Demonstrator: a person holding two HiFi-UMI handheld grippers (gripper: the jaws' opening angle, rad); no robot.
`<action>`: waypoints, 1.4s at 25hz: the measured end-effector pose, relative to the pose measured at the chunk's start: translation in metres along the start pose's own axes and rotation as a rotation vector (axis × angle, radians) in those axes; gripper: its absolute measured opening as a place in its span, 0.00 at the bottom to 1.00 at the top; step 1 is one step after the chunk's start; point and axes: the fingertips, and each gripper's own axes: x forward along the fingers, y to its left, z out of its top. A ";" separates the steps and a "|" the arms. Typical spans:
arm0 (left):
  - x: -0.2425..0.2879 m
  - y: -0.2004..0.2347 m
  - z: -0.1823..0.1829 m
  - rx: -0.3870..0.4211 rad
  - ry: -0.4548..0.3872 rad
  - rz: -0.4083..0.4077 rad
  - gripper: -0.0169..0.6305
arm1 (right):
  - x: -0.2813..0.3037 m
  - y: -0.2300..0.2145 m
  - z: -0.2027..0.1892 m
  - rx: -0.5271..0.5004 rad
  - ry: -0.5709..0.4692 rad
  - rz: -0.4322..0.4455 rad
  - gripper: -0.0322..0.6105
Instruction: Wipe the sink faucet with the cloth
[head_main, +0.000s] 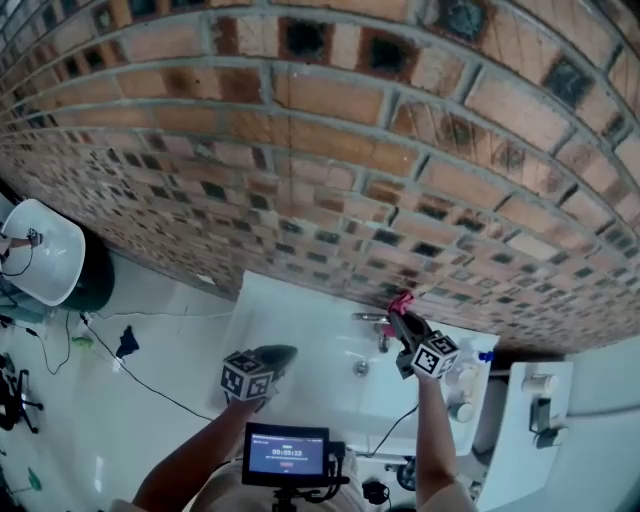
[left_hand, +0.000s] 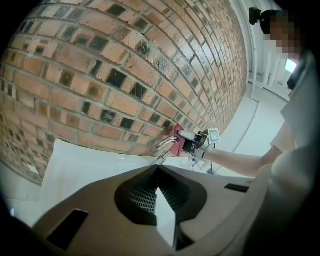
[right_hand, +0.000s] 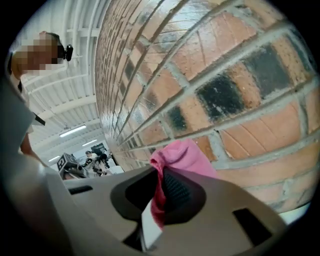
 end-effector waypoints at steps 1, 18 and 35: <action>-0.002 0.003 0.004 0.012 0.002 -0.007 0.03 | 0.003 0.001 0.000 -0.011 0.006 -0.024 0.09; -0.022 0.050 0.031 0.038 0.017 -0.131 0.03 | 0.027 0.018 -0.001 -0.218 0.051 -0.419 0.09; -0.006 0.051 0.062 0.118 0.047 -0.197 0.03 | 0.061 0.044 -0.014 -0.427 0.171 -0.573 0.08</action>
